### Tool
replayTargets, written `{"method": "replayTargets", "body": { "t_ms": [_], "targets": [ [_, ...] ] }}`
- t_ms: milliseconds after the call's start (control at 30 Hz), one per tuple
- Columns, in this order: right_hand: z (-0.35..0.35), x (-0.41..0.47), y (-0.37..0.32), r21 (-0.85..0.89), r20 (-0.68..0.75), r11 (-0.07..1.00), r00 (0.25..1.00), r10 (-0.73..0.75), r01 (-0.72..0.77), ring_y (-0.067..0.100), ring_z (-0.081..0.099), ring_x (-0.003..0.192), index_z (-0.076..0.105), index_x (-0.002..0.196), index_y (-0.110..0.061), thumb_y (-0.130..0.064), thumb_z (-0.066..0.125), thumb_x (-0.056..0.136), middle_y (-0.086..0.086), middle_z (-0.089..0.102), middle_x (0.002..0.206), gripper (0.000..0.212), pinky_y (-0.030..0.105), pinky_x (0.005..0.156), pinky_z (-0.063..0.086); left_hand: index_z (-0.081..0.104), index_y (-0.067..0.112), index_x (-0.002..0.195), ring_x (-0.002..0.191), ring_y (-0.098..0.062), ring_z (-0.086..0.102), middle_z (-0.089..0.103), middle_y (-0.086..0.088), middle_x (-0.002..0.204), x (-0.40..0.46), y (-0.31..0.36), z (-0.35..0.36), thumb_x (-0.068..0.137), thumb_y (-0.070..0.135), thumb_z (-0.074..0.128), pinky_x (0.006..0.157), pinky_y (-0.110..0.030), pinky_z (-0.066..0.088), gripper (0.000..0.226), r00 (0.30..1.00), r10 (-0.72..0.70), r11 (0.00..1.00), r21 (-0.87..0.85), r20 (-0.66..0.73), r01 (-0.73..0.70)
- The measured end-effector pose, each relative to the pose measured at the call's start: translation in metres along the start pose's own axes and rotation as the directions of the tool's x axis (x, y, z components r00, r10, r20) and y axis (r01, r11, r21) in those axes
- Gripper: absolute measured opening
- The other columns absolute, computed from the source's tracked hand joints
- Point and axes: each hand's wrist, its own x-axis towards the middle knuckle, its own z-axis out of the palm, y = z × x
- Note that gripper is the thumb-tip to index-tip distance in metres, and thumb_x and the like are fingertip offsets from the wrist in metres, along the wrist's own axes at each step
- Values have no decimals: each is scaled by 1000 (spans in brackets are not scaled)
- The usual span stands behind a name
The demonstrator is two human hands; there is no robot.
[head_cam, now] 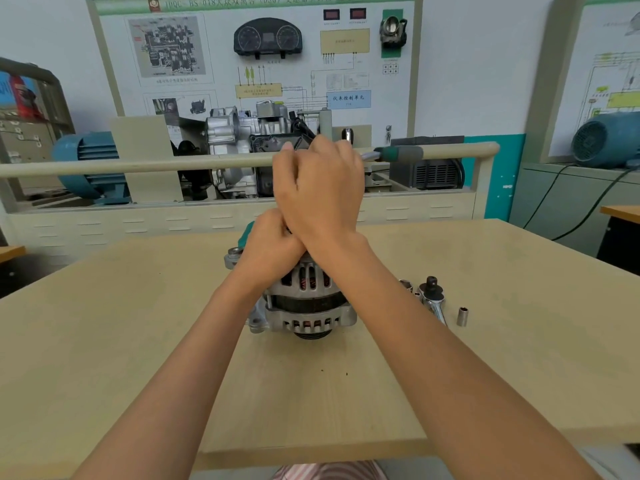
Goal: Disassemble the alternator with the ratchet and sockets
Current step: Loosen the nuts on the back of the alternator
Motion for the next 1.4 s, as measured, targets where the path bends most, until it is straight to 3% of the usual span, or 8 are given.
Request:
{"method": "replayTargets", "body": {
  "t_ms": [100,333,533,633,767,1033,1233,1400],
  "targets": [
    [-4,9,0,380,76,912,987,140,-158,18,42,61,36,39,-17,-26,44,89,-7,39,47,51,32,63,30,50,23,43,44,-2,36,45,9,40,0,0,0,79,11,55,48,-21,26,39,1000,18,1000,4,18,-18],
    [-13,29,21,836,504,119,836,216,-535,16,43,52,34,34,-14,-15,25,97,0,41,38,64,20,69,46,55,3,65,60,-14,42,46,-3,58,0,3,1,94,25,54,64,-34,33,36,993,96,993,61,64,-99],
    [-3,4,3,157,135,984,989,66,-87,19,45,76,51,55,-14,-23,44,90,0,49,68,37,32,77,34,53,21,53,50,1,38,50,11,47,-1,0,2,75,14,52,50,-18,29,24,999,29,999,38,-16,-28],
    [-2,-2,-4,-176,88,983,994,63,-46,20,44,91,69,75,-14,-34,41,88,0,57,88,37,30,88,27,48,10,63,57,-7,41,51,-4,58,-1,-3,2,68,23,45,53,-25,32,15,999,0,999,50,-52,2],
    [-6,5,-5,324,86,941,993,77,-101,18,43,71,37,42,-20,-23,50,85,-8,37,54,45,32,74,34,54,12,58,54,-5,40,52,3,53,-1,-1,3,71,24,50,54,-27,31,18,1000,-5,999,37,-28,6],
    [-11,25,20,822,428,291,868,251,-490,13,40,48,32,38,-15,-9,34,94,3,37,43,56,14,57,40,63,7,68,63,-14,49,54,-6,63,0,4,3,86,38,50,66,-37,39,39,997,72,997,38,43,-73],
    [-3,4,11,217,77,975,996,35,-51,20,43,72,46,49,-13,-17,47,87,-2,41,64,38,31,69,33,46,23,38,39,3,36,44,12,36,0,-4,2,79,6,56,45,-10,24,45,997,71,997,24,-15,-71],
    [-2,12,10,340,119,930,988,103,-138,15,37,62,37,42,-15,-19,48,87,-5,34,51,47,27,61,27,60,36,47,49,1,51,57,14,47,1,-5,1,85,5,58,52,-17,38,49,997,83,996,40,-3,-83]
  ]
}}
